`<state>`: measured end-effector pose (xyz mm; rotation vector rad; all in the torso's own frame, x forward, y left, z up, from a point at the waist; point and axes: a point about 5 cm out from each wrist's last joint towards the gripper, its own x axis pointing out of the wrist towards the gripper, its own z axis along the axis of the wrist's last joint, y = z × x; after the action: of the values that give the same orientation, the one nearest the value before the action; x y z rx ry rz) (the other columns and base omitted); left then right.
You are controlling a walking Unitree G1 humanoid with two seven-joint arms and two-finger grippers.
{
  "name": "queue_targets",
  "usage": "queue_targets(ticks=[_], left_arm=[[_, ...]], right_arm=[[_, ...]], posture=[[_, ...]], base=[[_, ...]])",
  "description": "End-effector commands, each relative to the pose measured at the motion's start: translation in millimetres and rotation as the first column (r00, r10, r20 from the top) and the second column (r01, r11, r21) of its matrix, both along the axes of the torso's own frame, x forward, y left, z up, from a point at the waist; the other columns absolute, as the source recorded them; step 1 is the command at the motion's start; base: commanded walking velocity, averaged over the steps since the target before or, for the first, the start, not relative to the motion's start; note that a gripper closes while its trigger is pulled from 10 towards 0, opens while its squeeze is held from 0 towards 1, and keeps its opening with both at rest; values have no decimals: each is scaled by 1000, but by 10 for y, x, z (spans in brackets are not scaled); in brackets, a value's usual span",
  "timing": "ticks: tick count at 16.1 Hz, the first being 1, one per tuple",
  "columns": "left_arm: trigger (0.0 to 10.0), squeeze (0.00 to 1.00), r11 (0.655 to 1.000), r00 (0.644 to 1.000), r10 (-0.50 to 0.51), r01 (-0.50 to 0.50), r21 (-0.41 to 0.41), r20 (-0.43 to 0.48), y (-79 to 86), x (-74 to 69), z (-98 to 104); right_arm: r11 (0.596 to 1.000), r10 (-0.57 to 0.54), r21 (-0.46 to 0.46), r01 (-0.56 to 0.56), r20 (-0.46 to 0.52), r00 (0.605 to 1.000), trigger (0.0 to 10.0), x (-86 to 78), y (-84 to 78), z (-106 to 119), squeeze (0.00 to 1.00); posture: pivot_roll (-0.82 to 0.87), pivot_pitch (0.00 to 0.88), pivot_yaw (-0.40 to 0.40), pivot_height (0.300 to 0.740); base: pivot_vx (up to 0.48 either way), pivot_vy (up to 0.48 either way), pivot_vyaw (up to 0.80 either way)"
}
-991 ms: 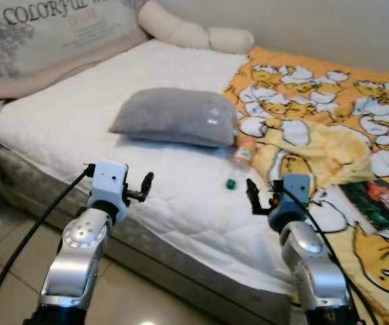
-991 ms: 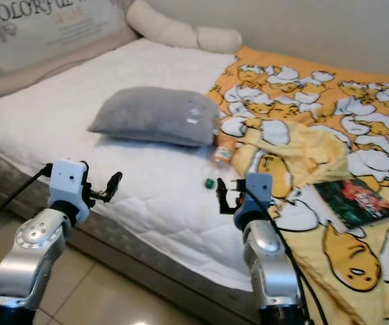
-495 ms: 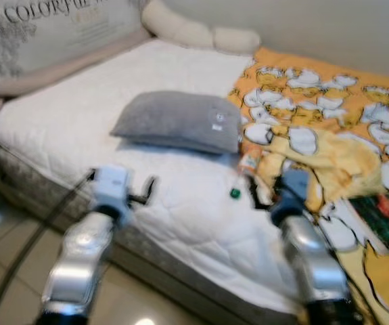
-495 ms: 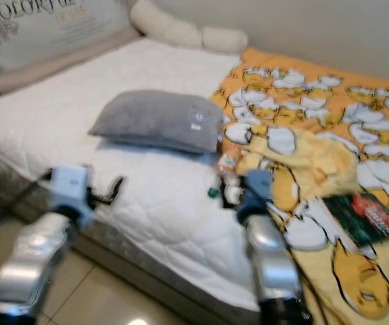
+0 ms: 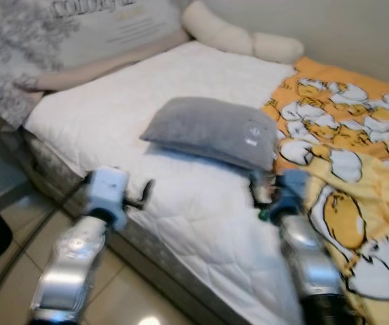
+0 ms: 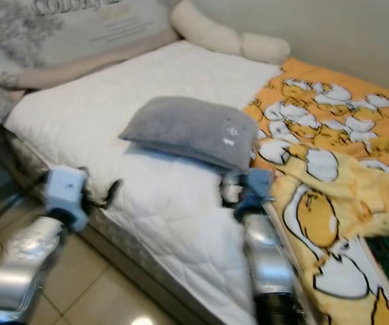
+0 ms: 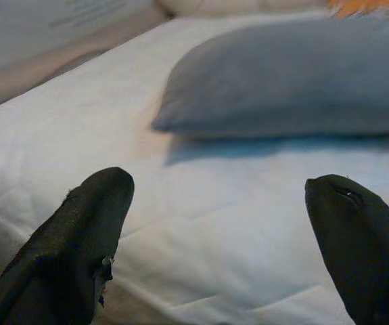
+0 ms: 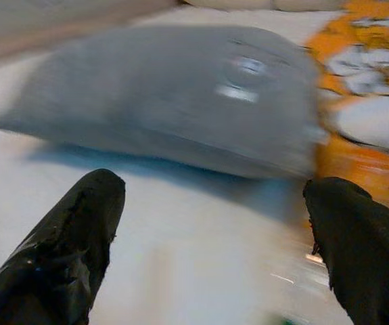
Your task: Clean up the room
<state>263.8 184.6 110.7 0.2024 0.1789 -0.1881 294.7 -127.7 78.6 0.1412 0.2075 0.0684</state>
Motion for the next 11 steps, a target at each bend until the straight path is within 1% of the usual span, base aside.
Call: queue_targets(ticks=[1, 4, 6, 7, 8, 9, 11], left_arm=[[10000, 0, 999, 999, -38, 39, -16, 16, -105, 31, 47], [10000, 0, 998, 998, -66, 66, -17, 2, -158, 47, 33], [10000, 0, 995, 995, -97, 97, -12, -18, -186, 30, 11], [10000, 0, 992, 991, -127, 127, 0, -40, -192, 3, -13], [10000, 0, 988, 986, -155, 156, 8, -60, -192, -17, -30], [10000, 0, 972, 968, -232, 236, 27, -94, -192, -59, -39], [10000, 0, 934, 928, -347, 355, 35, -133, -168, -117, 3]], right_arm=[[998, -55, -28, 55, -2, 998, 10000, -3, -172, -13, 1000], [996, -73, -44, 73, 10, 997, 10000, 39, -204, 23, 1000], [992, -103, -68, 104, 9, 995, 10000, 93, -239, 44, 1000], [986, -145, -90, 144, -4, 989, 10000, 155, -283, 38, 1000], [981, -176, -81, 175, -15, 984, 10000, 204, -311, 31, 1000], [971, -230, -77, 227, -35, 972, 10000, 306, -367, 21, 1000], [951, -302, -91, 295, -78, 950, 10000, 470, -442, 32, 1000]], posture=[[56, 0, -13, 740], [56, 0, -14, 740], [60, 0, -15, 740], [66, 0, -16, 740], [76, 0, -17, 740], [91, 0, -18, 740], [109, 0, -14, 740]], base=[[307, 0, 0], [286, 0, 0], [0, 0, 0], [0, 0, 0], [0, 0, 0], [0, 0, 0], [0, 0, 0]])
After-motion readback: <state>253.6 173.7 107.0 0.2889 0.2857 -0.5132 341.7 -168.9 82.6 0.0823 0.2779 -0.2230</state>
